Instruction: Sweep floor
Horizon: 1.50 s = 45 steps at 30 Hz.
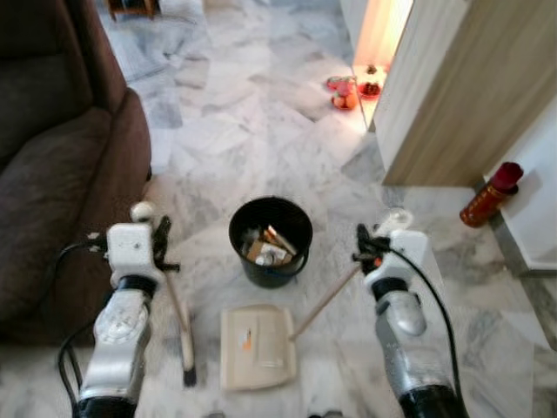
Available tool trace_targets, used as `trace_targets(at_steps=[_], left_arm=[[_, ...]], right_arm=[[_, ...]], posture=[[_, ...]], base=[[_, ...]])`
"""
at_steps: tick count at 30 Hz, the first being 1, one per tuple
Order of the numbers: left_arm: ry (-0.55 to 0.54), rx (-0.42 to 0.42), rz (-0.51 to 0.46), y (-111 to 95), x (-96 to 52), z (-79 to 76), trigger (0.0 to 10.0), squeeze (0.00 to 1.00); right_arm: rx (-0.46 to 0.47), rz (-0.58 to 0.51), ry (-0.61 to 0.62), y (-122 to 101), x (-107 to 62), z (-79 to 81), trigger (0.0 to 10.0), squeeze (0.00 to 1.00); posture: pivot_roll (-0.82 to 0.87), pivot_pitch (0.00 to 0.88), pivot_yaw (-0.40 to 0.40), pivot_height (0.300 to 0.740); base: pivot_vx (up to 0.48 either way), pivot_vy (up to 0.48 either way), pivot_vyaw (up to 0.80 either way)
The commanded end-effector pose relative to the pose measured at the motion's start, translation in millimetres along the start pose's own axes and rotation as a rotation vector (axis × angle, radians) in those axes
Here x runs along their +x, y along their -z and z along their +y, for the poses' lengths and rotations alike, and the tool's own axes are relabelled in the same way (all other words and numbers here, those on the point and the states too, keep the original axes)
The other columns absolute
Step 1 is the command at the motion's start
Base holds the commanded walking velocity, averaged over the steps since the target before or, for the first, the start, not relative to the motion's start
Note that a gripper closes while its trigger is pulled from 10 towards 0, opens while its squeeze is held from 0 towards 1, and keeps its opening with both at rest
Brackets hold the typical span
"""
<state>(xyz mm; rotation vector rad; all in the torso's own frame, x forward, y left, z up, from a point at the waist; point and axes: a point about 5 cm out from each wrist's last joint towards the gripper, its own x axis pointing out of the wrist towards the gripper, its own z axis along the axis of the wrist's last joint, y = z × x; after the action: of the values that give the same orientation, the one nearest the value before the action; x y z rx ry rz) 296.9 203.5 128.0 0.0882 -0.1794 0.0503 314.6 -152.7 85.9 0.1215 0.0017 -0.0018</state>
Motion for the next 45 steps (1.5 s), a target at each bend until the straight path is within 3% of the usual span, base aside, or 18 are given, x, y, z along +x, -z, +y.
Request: trace_targets(at_steps=[1,19,24,32,45], left_arm=[[-0.018,0.031,-0.005,0,-4.4,7.8,10.0,0.00],[0.008,0.058,-0.003,1,-5.7,4.5,10.0,0.00],[0.013,0.062,0.000,2,-5.7,4.0,10.0,0.00],[0.020,0.064,0.003,3,-5.6,2.6,10.0,0.00],[0.024,0.063,0.010,5,-6.3,1.9,10.0,0.00]], right_arm=[[0.020,-0.035,-0.008,-7,1.8,6.1,10.0,0.00],[0.024,-0.113,-0.032,-33,-3.1,5.5,10.0,0.00],[0.024,-0.145,-0.085,-51,-12.7,10.4,10.0,0.00],[-0.006,-0.128,-0.145,-60,-25.4,15.0,10.0,0.00],[0.008,-0.217,-0.185,-108,-33.9,24.1,10.0,0.00]], posture=[[0.15,0.175,-0.008,0.740],[0.14,0.169,-0.007,0.740],[0.14,0.171,-0.004,0.740],[0.13,0.177,-0.003,0.740],[0.12,0.187,-0.001,0.740]], base=[[0.000,0.000,0.00],[0.000,0.000,0.00],[0.000,0.000,0.00],[0.000,0.000,0.00],[0.000,0.000,0.00]])
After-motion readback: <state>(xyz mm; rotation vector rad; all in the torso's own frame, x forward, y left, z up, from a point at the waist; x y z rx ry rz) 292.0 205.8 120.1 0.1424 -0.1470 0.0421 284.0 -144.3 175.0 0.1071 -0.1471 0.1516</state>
